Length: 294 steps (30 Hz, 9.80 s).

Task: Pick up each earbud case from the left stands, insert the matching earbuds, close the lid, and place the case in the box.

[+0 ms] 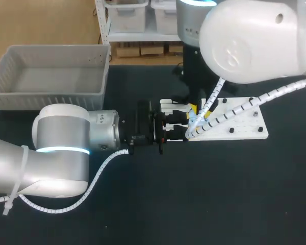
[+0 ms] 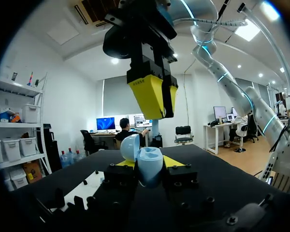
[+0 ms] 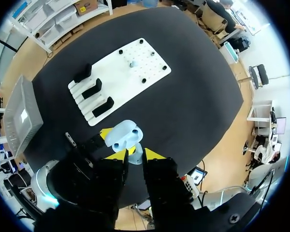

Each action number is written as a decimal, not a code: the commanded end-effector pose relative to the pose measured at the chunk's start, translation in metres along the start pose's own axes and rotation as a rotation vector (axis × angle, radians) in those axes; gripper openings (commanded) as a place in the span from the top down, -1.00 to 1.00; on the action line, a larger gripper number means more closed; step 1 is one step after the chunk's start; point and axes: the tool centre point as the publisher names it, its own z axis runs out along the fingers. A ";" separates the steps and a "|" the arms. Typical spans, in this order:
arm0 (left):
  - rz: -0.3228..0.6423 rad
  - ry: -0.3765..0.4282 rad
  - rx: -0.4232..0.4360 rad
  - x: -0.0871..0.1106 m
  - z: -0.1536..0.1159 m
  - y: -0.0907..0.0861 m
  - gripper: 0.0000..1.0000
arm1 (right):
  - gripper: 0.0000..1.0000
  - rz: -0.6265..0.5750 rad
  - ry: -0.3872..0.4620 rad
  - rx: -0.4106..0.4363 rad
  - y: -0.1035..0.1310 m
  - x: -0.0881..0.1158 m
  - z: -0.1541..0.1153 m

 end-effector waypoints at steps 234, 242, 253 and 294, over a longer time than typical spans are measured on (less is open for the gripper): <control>0.004 -0.002 -0.008 0.001 0.000 -0.002 1.00 | 1.00 -0.538 -0.264 -0.155 -0.085 -0.079 -0.030; 0.004 -0.002 -0.008 0.001 0.000 -0.002 1.00 | 1.00 -0.686 -0.200 -0.113 -0.071 -0.037 -0.045; 0.004 -0.002 -0.008 0.001 0.000 -0.002 1.00 | 1.00 -0.855 -0.185 -0.072 -0.042 0.009 -0.027; 0.004 -0.002 -0.008 0.001 0.000 -0.002 1.00 | 1.00 -0.963 -0.109 0.026 0.001 0.009 0.009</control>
